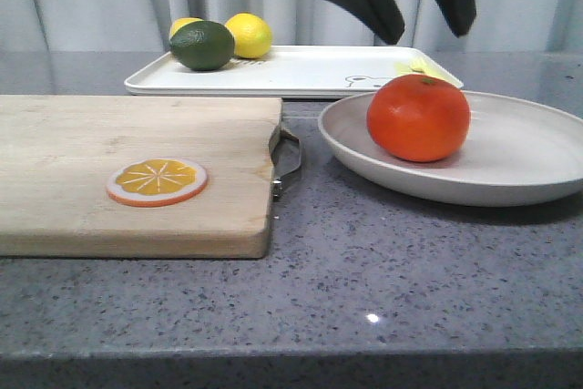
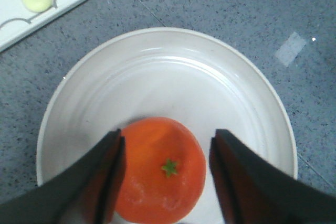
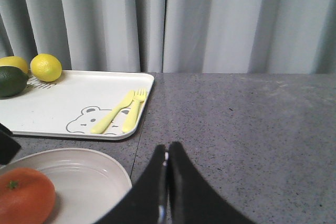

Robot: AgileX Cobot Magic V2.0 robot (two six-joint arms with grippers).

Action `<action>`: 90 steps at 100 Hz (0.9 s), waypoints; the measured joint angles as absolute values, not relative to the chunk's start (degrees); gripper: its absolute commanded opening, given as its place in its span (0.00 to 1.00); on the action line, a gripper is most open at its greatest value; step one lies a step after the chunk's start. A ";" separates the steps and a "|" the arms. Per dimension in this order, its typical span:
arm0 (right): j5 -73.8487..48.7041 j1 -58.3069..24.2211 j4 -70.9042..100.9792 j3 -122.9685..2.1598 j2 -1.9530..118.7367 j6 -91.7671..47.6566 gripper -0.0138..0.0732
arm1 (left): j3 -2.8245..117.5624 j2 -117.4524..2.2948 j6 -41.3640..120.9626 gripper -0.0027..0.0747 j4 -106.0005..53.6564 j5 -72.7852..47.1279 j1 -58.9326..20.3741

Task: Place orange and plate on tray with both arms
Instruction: 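Lower the orange onto the plate, open the left gripper, withdraw, then move the right gripper down to the plate rim farthest from the board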

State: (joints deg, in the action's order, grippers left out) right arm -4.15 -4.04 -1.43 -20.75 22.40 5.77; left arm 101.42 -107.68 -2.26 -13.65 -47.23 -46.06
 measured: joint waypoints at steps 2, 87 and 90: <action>-4.15 -4.04 -1.43 -20.75 22.40 5.77 0.09 | 101.42 -107.16 -2.26 0.24 -13.39 -47.36 -46.06; -4.74 -4.04 -1.43 -20.75 22.40 5.77 0.09 | 62.95 -70.42 -2.26 0.04 -11.86 -29.33 -46.06; -4.96 -4.04 -1.43 -20.75 22.40 5.77 0.09 | 61.26 -69.14 -2.26 0.04 -11.86 -29.05 -46.06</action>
